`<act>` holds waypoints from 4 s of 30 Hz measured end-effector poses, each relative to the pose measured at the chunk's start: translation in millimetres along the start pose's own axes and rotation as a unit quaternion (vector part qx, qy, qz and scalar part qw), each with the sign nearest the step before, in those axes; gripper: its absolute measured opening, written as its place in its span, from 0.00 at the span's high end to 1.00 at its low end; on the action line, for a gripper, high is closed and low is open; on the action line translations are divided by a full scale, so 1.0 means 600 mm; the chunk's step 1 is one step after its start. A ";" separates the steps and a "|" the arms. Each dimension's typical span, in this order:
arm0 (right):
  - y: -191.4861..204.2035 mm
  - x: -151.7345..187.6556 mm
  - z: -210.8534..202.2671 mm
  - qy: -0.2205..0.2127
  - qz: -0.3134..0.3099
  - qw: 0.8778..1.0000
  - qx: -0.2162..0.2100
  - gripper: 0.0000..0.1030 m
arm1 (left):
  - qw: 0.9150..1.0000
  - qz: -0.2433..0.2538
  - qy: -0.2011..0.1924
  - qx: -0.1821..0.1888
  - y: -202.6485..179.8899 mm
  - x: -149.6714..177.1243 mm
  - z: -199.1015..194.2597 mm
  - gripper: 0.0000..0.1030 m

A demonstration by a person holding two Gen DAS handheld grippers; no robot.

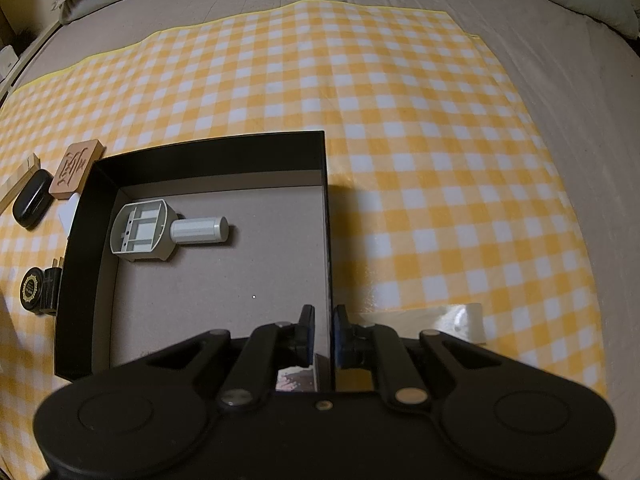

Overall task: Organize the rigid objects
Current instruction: 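Move the left tool back to the black round tin and grasp it, then carry the black round tin with the left tool into the box, then open the left tool to release the tin and withdraw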

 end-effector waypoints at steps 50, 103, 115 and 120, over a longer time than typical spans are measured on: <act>-0.027 -0.012 0.001 -0.004 0.001 1.000 0.013 0.97 | 0.989 0.013 -0.073 0.125 -0.135 -0.097 -0.016 0.51; 0.017 0.010 -0.033 -0.010 -0.016 1.000 0.023 0.97 | 0.984 0.080 -0.036 0.155 -0.335 -0.169 0.075 0.28; 0.023 0.006 -0.023 -0.014 -0.012 1.000 0.020 0.98 | 0.985 0.050 -0.060 0.153 -0.305 -0.151 0.010 0.07; 0.022 0.002 -0.022 -0.017 -0.014 1.000 0.021 0.98 | 0.986 0.031 -0.084 0.144 -0.270 -0.148 -0.020 0.05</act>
Point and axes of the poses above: each gripper's, at about its wrist camera, not at the fingertips, and z roughly the way its jaws point, y to its left, x to its underside, the point moved 6 cm from there along z, roughly the way its jaws point, and after that the axes turned 9 degrees about z, right-handed, at the moved point
